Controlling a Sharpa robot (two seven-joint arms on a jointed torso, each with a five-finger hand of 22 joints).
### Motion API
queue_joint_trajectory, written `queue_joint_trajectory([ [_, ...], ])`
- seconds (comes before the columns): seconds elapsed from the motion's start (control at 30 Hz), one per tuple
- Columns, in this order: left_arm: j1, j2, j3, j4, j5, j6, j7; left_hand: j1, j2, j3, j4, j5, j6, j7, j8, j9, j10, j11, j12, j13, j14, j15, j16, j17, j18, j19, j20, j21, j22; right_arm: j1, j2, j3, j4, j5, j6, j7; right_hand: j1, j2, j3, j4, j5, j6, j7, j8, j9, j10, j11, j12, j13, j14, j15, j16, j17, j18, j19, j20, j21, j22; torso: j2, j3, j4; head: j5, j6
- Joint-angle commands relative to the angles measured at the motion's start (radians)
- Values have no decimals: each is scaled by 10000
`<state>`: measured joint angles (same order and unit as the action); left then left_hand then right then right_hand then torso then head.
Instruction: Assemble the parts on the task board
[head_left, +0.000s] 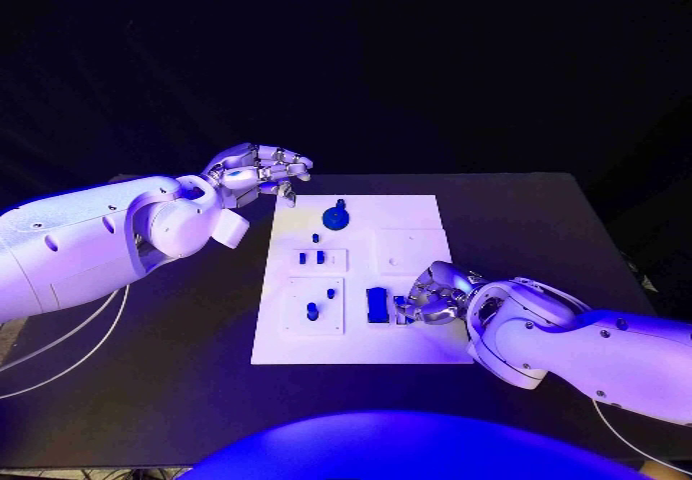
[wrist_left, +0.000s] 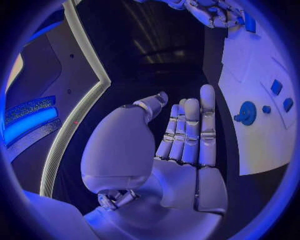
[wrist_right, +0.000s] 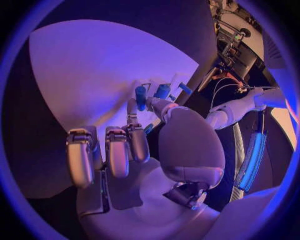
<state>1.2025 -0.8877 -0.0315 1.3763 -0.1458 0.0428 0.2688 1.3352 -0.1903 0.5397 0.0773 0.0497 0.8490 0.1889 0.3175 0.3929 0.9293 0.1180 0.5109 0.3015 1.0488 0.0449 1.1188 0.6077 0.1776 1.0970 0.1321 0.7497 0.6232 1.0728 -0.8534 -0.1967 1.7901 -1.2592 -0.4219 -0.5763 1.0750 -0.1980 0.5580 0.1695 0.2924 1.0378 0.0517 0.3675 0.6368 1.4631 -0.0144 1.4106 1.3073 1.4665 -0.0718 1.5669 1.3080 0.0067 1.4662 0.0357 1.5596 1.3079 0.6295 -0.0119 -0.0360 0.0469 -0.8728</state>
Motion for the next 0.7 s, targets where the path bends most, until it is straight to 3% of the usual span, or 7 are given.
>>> queue_joint_trajectory([
  [0.03,7,18,6,11,38,181,54,101,14,-5,50,45,-72,-25,66,13,-67,-6,58,-16,-49,-11,35,-14,65,55,12,-62,-10,-15,-15,-6,27,-216,96,-92,-49,86,2,-36,11,80,15,50,13,548,-66,-72,1797,1042,-90,39,2628,-55,1029,-66,59,2614,-3,-9,-2,8,2],
  [0.23,7,23,6,10,37,185,51,101,14,-5,50,45,-72,-25,66,13,-67,-6,58,-16,-49,-11,35,-14,65,55,12,-62,-10,-15,10,-6,-7,-88,404,-108,-210,38,-30,-11,-7,90,20,61,41,549,-65,-99,1783,1042,-96,39,2628,-52,1024,-78,43,2609,-3,-12,-1,11,2],
  [0.7,7,23,6,4,37,185,40,101,14,-5,50,45,-72,-25,66,13,-67,-6,58,-16,-49,-11,35,-14,65,55,12,-62,-10,-15,67,-6,-28,25,324,62,-738,34,-119,217,-6,115,26,62,99,570,-60,-94,1788,1042,-93,39,2628,-56,1030,-84,64,2615,-3,-14,3,17,2],
])
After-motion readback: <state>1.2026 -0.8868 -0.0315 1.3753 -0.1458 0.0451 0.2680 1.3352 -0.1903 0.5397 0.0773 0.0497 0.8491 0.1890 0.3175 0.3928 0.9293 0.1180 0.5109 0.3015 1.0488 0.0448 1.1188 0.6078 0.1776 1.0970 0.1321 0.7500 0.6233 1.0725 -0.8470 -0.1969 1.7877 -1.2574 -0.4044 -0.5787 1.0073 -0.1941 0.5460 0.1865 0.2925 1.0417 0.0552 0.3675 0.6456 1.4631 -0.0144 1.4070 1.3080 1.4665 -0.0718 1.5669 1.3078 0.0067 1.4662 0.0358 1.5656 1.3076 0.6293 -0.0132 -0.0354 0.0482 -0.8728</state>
